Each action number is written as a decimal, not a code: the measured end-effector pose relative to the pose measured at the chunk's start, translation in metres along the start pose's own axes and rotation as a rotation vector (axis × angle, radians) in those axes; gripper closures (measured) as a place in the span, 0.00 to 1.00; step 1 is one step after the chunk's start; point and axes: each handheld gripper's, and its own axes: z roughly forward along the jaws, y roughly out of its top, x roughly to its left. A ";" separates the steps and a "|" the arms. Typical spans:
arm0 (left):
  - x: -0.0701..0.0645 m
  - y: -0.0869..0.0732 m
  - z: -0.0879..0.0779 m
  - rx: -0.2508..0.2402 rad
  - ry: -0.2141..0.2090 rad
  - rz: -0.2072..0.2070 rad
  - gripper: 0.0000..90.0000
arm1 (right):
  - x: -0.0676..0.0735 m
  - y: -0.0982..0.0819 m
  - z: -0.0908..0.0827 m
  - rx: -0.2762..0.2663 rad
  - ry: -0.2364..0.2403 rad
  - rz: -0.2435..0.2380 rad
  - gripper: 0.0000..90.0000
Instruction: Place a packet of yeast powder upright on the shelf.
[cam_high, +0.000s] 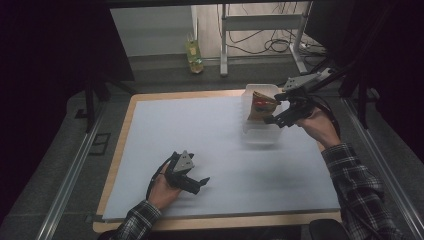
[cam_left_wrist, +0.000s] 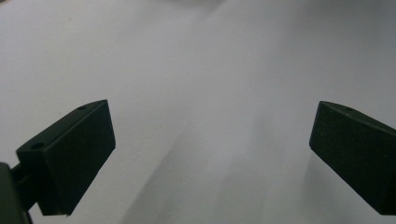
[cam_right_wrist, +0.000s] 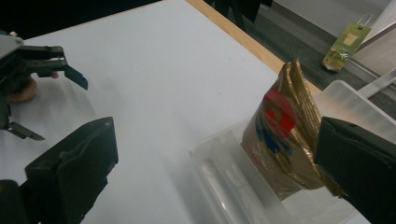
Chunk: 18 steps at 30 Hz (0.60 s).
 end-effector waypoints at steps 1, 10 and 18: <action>0.000 0.000 0.000 0.000 0.002 0.001 0.00 | 0.001 -0.001 -0.001 0.000 -0.006 0.001 0.00; -0.001 0.000 0.000 0.007 0.012 0.007 0.00 | 0.010 -0.011 -0.006 -0.019 -0.011 -0.006 0.00; -0.001 0.000 0.000 0.007 0.022 0.011 0.00 | 0.020 -0.023 -0.005 -0.025 -0.007 0.001 0.00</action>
